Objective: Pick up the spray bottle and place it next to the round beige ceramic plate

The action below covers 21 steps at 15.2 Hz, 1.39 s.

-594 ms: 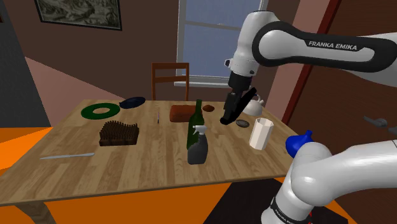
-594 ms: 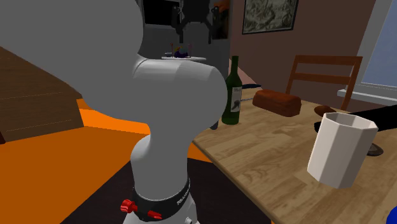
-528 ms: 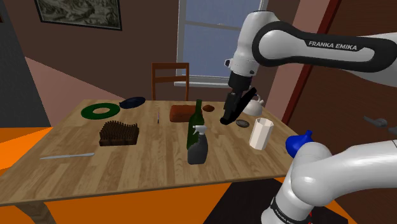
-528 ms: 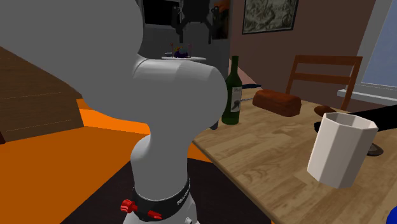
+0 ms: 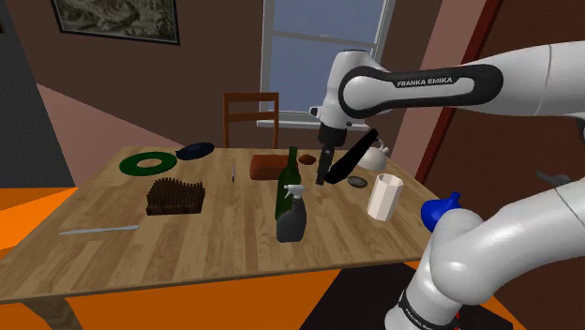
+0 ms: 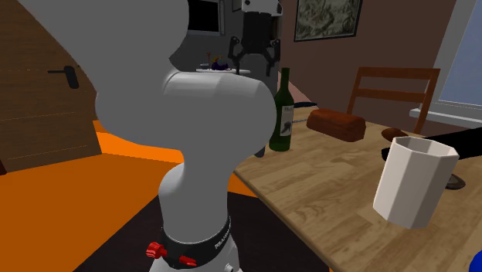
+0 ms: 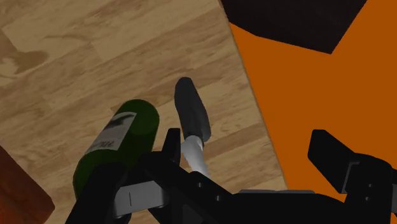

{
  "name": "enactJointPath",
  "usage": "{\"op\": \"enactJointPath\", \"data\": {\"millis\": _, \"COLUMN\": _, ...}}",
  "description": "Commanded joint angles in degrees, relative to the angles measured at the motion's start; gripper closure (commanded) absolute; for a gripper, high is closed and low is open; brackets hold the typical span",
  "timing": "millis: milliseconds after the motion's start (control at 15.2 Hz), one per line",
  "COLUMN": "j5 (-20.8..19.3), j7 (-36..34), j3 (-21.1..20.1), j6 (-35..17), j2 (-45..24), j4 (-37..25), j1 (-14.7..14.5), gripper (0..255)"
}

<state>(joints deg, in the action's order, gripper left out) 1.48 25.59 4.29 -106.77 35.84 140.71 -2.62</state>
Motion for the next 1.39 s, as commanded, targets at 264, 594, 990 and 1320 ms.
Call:
{"op": "enactJointPath", "data": {"millis": 264, "j5": -0.25, "j7": 14.20, "j3": 4.77, "j6": -8.71, "j2": -13.33, "j4": -3.11, "j1": -2.59, "gripper": 0}}
{"op": "enactJointPath", "data": {"millis": 594, "j5": 0.03, "j7": 15.03, "j3": 4.96, "j6": -12.37, "j2": -15.06, "j4": -1.09, "j1": -2.80, "gripper": 0}}
{"op": "enactJointPath", "data": {"millis": 990, "j5": 0.27, "j7": 15.19, "j3": 5.00, "j6": -15.37, "j2": -16.22, "j4": 0.76, "j1": -2.93, "gripper": 0}}
{"op": "enactJointPath", "data": {"millis": 1320, "j5": 0.27, "j7": 15.19, "j3": 5.00, "j6": -15.35, "j2": -16.21, "j4": 0.76, "j1": -2.93, "gripper": 0}}
